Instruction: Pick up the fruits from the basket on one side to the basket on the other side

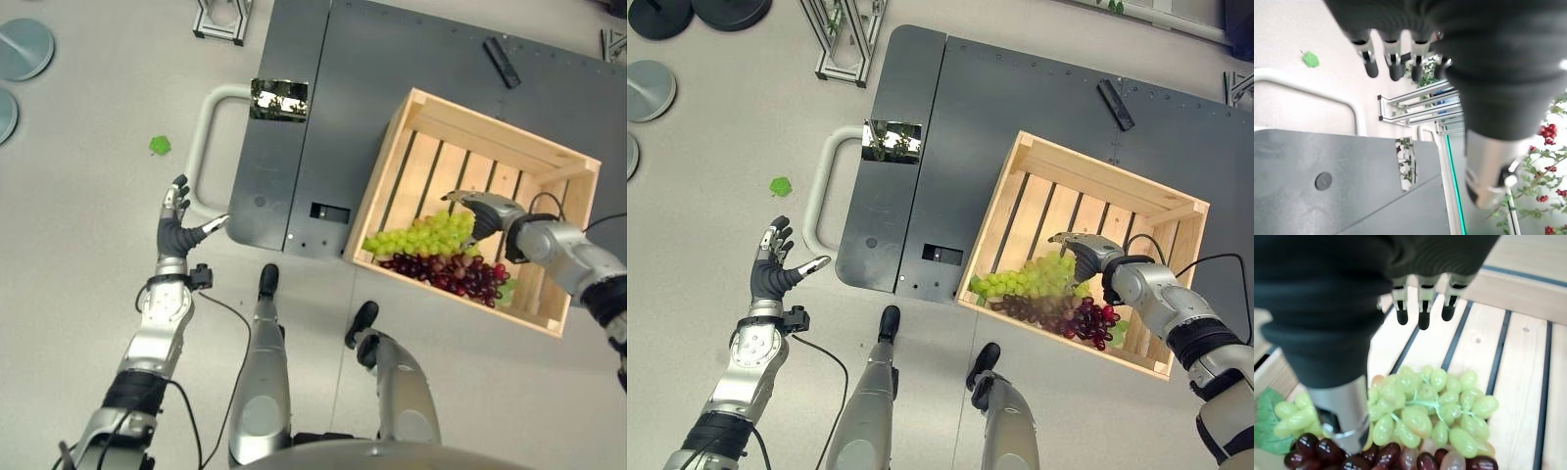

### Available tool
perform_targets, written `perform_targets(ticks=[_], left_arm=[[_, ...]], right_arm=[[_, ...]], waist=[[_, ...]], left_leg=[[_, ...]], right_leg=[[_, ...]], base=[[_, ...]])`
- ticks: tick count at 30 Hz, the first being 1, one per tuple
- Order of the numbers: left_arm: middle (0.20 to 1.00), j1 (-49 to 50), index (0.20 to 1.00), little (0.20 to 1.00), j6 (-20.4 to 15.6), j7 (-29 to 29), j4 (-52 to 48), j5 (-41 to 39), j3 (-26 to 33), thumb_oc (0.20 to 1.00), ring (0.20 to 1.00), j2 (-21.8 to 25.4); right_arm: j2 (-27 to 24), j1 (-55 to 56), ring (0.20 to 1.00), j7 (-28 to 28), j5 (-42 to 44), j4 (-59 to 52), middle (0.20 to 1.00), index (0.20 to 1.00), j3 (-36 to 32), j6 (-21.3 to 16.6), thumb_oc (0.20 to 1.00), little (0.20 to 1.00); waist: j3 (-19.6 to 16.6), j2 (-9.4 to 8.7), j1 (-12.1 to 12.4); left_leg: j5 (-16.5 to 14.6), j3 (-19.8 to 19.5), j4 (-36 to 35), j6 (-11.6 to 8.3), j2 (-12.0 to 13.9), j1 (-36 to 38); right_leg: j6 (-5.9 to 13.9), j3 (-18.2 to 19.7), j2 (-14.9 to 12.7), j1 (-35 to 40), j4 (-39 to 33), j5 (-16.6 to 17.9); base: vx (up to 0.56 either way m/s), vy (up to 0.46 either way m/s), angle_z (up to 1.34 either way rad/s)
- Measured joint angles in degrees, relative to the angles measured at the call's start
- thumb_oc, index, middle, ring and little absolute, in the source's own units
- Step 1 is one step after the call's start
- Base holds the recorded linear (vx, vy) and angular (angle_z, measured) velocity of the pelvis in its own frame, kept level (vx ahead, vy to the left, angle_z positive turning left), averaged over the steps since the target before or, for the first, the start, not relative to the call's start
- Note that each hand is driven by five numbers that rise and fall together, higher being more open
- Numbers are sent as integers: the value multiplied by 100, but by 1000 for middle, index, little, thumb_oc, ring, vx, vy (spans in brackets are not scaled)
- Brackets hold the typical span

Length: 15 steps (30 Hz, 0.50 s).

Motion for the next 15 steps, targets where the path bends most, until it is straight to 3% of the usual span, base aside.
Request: perform_targets(ticks=[6,15], left_arm=[[1000,-26,1000,1000,0,4,4,-1,-6,1000,1000,-12],[1000,-153,1000,1000,20,86,39,-3,-31,1000,1000,-192]], right_arm=[[212,-33,1000,-47,4,127,1000,1000,-23,48,1000,1000],[1550,-555,1000,-403,-313,1055,1000,1000,21,448,1000,1000]], waist=[[33,2,7],[45,13,89]], left_leg=[[7,-30,-18,-7,-2,-25],[25,-35,-4,-16,-2,-173]], right_leg=[[2,-7,3,-22,8,-24],[-19,0,-11,-199,90,-43]], base=[[2,-4,2],[0,0,0]])
